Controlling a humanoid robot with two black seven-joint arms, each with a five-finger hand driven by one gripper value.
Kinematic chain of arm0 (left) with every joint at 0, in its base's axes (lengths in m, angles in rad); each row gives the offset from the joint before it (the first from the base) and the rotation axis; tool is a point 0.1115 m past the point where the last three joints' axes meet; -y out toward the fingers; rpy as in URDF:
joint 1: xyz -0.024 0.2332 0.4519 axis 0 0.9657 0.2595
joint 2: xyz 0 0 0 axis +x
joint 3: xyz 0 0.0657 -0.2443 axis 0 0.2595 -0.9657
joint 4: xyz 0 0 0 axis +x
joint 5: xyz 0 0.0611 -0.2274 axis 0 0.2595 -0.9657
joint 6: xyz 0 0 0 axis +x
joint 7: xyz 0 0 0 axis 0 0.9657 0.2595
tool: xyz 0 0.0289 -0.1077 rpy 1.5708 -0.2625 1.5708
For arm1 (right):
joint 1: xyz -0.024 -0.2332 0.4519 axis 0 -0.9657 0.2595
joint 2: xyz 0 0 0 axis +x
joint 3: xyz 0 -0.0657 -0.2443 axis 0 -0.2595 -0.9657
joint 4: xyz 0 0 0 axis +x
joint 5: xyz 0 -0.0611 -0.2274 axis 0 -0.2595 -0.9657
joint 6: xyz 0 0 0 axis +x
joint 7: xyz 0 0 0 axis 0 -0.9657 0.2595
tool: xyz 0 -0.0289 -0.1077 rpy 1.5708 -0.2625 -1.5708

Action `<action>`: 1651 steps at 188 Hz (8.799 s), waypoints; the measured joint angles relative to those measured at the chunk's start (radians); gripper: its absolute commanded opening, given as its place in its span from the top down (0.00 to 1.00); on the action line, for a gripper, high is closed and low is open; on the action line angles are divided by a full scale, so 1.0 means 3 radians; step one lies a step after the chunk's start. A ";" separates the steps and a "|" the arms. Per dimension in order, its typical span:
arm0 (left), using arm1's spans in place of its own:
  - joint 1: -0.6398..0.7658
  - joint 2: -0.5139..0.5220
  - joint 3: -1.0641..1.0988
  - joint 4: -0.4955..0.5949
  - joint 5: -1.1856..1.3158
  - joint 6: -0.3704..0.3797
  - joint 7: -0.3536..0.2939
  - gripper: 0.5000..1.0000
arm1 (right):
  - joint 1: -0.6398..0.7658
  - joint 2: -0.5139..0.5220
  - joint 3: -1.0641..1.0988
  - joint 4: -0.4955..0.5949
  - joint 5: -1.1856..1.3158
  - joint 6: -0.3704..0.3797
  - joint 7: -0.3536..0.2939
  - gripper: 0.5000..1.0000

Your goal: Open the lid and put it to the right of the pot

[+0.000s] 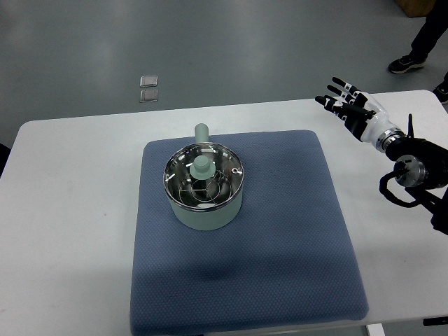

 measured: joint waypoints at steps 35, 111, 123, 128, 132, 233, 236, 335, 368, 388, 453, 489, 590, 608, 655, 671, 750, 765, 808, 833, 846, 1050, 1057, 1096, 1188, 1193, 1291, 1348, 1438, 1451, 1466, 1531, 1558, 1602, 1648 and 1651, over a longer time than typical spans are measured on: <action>-0.0004 0.0000 -0.0006 0.0004 -0.0002 0.0000 0.0002 0.00 | 0.0000 0.0000 0.0000 0.0000 -0.0001 -0.0002 0.0000 0.14; -0.0004 0.0000 0.0006 0.0024 -0.0005 0.0001 0.0004 0.00 | -0.0005 0.0003 0.0000 0.0002 0.0000 0.0004 0.0046 0.14; -0.0003 0.0000 0.0006 0.0024 -0.0005 0.0001 0.0004 0.00 | -0.0005 0.0003 0.0000 0.0007 0.0003 0.0005 0.0082 0.14; -0.0002 0.0000 0.0006 0.0024 -0.0005 0.0001 0.0002 0.00 | -0.0005 0.0003 0.0000 0.0008 0.0004 0.0005 0.0090 0.14; -0.0002 0.0000 0.0006 0.0024 -0.0005 0.0001 0.0002 0.00 | -0.0005 0.0003 0.0000 0.0008 0.0004 0.0005 0.0095 0.14; -0.0004 0.0000 0.0004 0.0022 -0.0003 0.0000 0.0002 0.00 | 0.0016 -0.0007 0.0010 0.0009 0.0009 0.0261 0.0117 0.14; -0.0004 0.0000 0.0004 0.0022 -0.0003 0.0000 0.0002 0.00 | 0.0017 -0.0007 0.0010 0.0009 0.0008 0.0263 0.0117 0.14; -0.0003 0.0000 0.0004 0.0022 -0.0003 0.0000 0.0002 0.00 | 0.0007 -0.0018 0.0014 -0.0022 0.0008 0.0326 0.0116 0.14; -0.0002 0.0000 0.0004 0.0023 -0.0003 0.0000 0.0002 0.00 | 0.0028 -0.0046 0.0015 -0.0020 0.0003 0.0333 0.0115 0.14; -0.0003 0.0000 0.0004 0.0023 -0.0003 0.0000 0.0003 0.00 | 0.0083 -0.0067 0.0022 -0.0008 -0.0014 0.0379 0.0109 0.14; -0.0004 0.0000 0.0004 0.0023 -0.0003 0.0001 0.0002 0.00 | 0.0443 -0.0313 0.0032 0.0170 -0.1162 0.0848 0.0116 0.15; -0.0003 0.0000 0.0004 0.0023 -0.0003 0.0001 0.0001 0.00 | 0.0733 -0.0418 0.0032 0.0535 -0.1971 0.0985 0.0127 0.15; -0.0003 0.0000 0.0004 0.0023 -0.0004 0.0001 0.0004 0.00 | 0.1314 -0.0205 -0.0019 0.1145 -0.4107 0.1017 0.0159 0.20; -0.0003 0.0000 0.0004 0.0023 -0.0004 0.0001 0.0004 0.00 | 0.1340 -0.0079 -0.0040 0.1159 -0.4409 0.1020 0.0160 0.21; -0.0003 0.0000 0.0004 0.0023 -0.0004 0.0000 0.0002 0.00 | 0.1505 0.0164 -0.0374 0.1264 -0.5045 0.1020 0.0160 0.21; -0.0003 0.0000 0.0004 0.0023 -0.0004 0.0000 0.0002 0.00 | 0.1591 0.0186 -0.0529 0.1313 -0.5160 0.1017 0.0160 0.21; -0.0004 0.0000 0.0004 0.0023 -0.0004 0.0000 0.0002 0.00 | 0.1794 0.0244 -0.0912 0.1470 -0.5624 0.0996 0.0147 0.28; -0.0004 0.0000 0.0004 0.0023 -0.0004 0.0000 0.0002 0.00 | 0.1814 0.0272 -0.0953 0.1468 -0.5684 0.0995 0.0137 0.29; -0.0003 0.0000 0.0004 0.0023 -0.0004 0.0000 0.0002 0.00 | 0.1843 0.0384 -0.1097 0.1429 -0.5748 0.0981 0.0119 0.37; -0.0004 0.0000 0.0004 0.0023 -0.0004 0.0000 0.0002 0.00 | 0.1849 0.0391 -0.1116 0.1411 -0.5792 0.0976 0.0114 0.41; -0.0002 0.0000 0.0004 0.0023 -0.0004 0.0000 0.0003 0.00 | 0.1849 0.0393 -0.1119 0.1406 -0.5805 0.0975 0.0100 0.46; -0.0002 0.0000 0.0004 0.0023 -0.0004 0.0000 0.0002 0.00 | 0.1835 0.0525 -0.1268 0.1287 -0.6014 0.0816 -0.0026 0.55; -0.0002 0.0000 0.0004 0.0023 -0.0004 0.0000 0.0002 0.00 | 0.1835 0.0525 -0.1268 0.1287 -0.6015 0.0816 -0.0026 0.55; -0.0004 0.0000 0.0004 0.0023 -0.0004 0.0000 0.0002 0.00 | 0.1835 0.0525 -0.1285 0.1287 -0.6016 0.0819 -0.0025 0.56; -0.0003 0.0000 0.0004 0.0023 -0.0004 0.0000 0.0002 0.00 | 0.1843 0.0511 -0.1330 0.1287 -0.6019 0.0822 -0.0021 0.61; -0.0003 0.0000 0.0004 0.0023 -0.0004 0.0000 0.0002 0.00 | 0.1844 0.0511 -0.1330 0.1287 -0.6019 0.0822 -0.0021 0.62; -0.0003 0.0000 0.0004 0.0023 -0.0004 0.0001 0.0002 0.00 | 0.1837 0.0515 -0.1335 0.1287 -0.6066 0.0827 -0.0020 0.70; -0.0004 0.0000 0.0004 0.0023 -0.0004 0.0001 0.0002 0.00 | 0.1836 0.0510 -0.1335 0.1287 -0.6065 0.0827 -0.0016 0.76; -0.0004 0.0000 0.0004 0.0023 -0.0004 0.0001 0.0002 0.00 | 0.1839 0.0504 -0.1335 0.1287 -0.6063 0.0842 -0.0013 0.99; -0.0002 0.0000 0.0004 0.0023 -0.0004 0.0001 0.0002 0.00 | 0.1840 0.0504 -0.1334 0.1288 -0.6061 0.0842 -0.0010 1.00; -0.0003 0.0000 0.0004 0.0023 -0.0004 0.0001 0.0002 0.00 | 0.1840 0.0500 -0.1331 0.1296 -0.6057 0.0837 -0.0003 1.00; -0.0003 0.0000 0.0004 0.0023 -0.0004 0.0000 0.0002 0.00 | 0.1859 0.0444 -0.1324 0.1382 -0.6044 0.0832 0.0037 1.00; -0.0003 0.0000 0.0004 0.0023 -0.0004 0.0000 0.0002 0.00 | 0.1865 0.0409 -0.1320 0.1426 -0.6035 0.0836 0.0046 1.00; -0.0004 0.0000 0.0004 0.0023 -0.0004 0.0000 0.0002 0.00 | 0.1871 0.0346 -0.1287 0.1441 -0.6018 0.0838 0.0081 1.00; -0.0003 0.0000 0.0004 0.0023 -0.0004 0.0000 0.0002 0.00 | 0.1983 0.0138 -0.1259 0.1521 -0.5991 0.0819 0.0092 1.00; -0.0002 0.0000 0.0004 0.0023 -0.0004 0.0000 0.0002 0.00 | 0.1989 0.0119 -0.1259 0.1527 -0.5990 0.0819 0.0094 1.00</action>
